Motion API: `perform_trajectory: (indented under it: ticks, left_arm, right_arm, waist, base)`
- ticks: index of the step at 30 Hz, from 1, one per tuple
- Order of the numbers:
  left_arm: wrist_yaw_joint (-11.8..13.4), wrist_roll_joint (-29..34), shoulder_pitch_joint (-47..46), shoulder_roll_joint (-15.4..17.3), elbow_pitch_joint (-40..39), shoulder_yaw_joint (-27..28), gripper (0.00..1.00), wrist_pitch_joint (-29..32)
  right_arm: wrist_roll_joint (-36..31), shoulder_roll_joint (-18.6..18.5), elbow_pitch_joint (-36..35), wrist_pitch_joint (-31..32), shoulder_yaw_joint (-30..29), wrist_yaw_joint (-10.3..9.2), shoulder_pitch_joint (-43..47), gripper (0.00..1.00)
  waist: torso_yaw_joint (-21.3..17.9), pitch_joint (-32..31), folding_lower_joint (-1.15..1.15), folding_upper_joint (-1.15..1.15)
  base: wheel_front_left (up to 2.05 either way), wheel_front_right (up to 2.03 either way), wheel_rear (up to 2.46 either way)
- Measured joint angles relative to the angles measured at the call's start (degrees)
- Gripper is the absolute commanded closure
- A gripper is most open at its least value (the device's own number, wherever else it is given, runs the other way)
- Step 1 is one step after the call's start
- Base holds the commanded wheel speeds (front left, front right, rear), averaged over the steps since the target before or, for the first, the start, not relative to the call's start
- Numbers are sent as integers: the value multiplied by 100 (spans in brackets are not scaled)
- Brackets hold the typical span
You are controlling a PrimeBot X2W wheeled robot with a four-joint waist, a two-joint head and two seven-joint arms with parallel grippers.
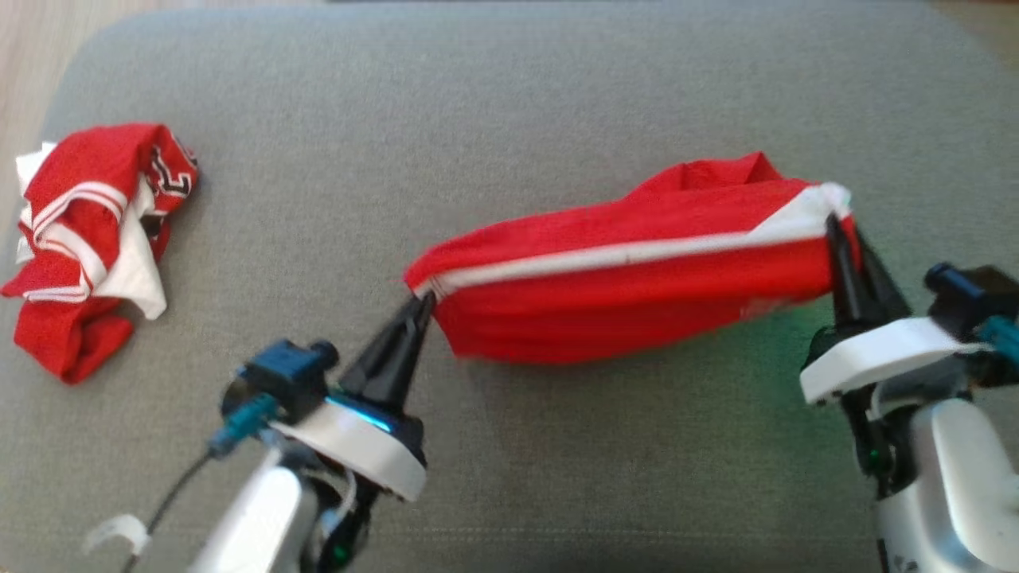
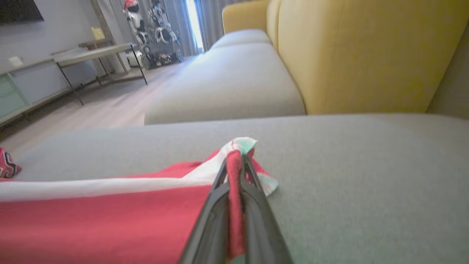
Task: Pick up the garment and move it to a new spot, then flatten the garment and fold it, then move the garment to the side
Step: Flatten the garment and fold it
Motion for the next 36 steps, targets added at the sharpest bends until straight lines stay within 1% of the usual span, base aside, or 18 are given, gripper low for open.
perform_trajectory:
  ticks: [4,6,7,10,15,18,21,24,26,30,33,36]
  left_arm:
    - [110,126,-278,186,-486,175,100,10]
    - [123,182,-504,270,-766,259,100,75]
    - [143,216,-704,337,-1048,327,100,134]
    - [176,280,-904,413,-1451,363,100,255]
    - [224,323,-1122,482,-2017,456,100,515]
    - [250,318,-1202,487,-2173,476,100,638]
    - [253,275,-1224,485,-2167,472,100,671]
    - [211,138,-1383,465,-1965,474,100,705]
    - [104,24,-1663,405,-1671,478,100,687]
    - [-113,-169,-2756,163,-745,486,100,487]
    - [-232,-224,-3853,-52,122,485,100,202]
    - [-291,-238,-4910,-257,1125,493,100,-201]
  right_arm:
    - [-10,5,-803,62,-35,0,20,100]
    - [-10,5,-1261,160,-67,0,19,100]
    - [-7,5,-1727,244,-135,0,18,100]
    - [16,5,-2424,416,-247,0,13,100]
    - [31,8,-3356,743,-439,0,12,100]
    - [35,48,-3639,916,-495,0,14,100]
    - [48,63,-3665,1010,-506,0,14,100]
    - [168,68,-3530,1070,-505,0,-24,100]
    - [292,65,-3319,1070,-508,0,-213,100]
    - [532,-80,-2657,1062,-508,0,-1240,100]
    - [705,-301,-1959,989,-490,0,-2260,100]
    - [808,-475,-1132,706,-370,0,-3237,100]
  waist:
    - [-79,-206,0,0]
    - [-119,-312,0,0]
    - [-161,-419,0,0]
    - [-231,-576,0,0]
    - [-362,-759,0,0]
    - [-425,-742,0,0]
    - [-443,-670,0,0]
    - [-451,-505,0,0]
    - [-451,-364,0,0]
    - [-420,-18,0,0]
    - [-376,237,0,0]
    - [-327,427,1,0]
  base:
    - [0,0,0]
    - [0,0,0]
    - [0,0,0]
    - [0,0,0]
    - [0,0,0]
    - [0,0,0]
    - [0,0,0]
    - [0,0,0]
    - [0,0,0]
    - [0,0,0]
    - [0,0,0]
    - [0,0,0]
